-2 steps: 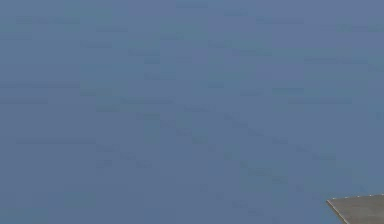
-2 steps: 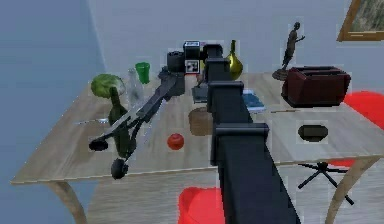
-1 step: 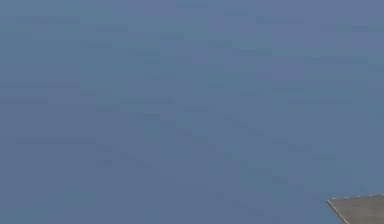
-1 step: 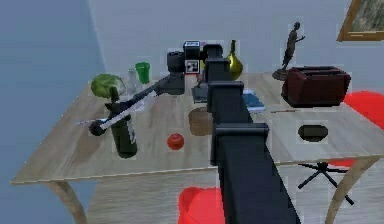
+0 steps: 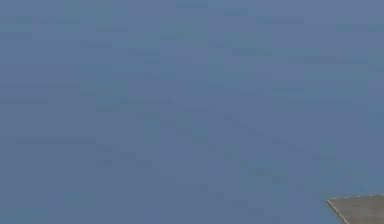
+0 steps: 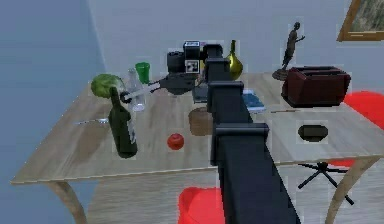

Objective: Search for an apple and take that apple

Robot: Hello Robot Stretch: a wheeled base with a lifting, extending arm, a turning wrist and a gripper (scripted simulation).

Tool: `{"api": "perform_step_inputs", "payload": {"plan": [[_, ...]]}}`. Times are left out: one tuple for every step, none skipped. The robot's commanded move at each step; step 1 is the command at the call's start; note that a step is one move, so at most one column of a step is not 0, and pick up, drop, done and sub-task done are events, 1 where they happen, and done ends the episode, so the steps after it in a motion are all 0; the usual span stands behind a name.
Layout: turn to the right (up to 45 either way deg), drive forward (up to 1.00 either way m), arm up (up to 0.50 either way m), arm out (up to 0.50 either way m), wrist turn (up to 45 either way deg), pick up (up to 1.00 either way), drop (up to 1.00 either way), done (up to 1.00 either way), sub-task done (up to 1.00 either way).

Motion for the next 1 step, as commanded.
{"api": "perform_step_inputs", "payload": {"plan": [[0.0,0.00,0.00,0.00,33.0,0.00,0.00,0.00,0.00]]}}
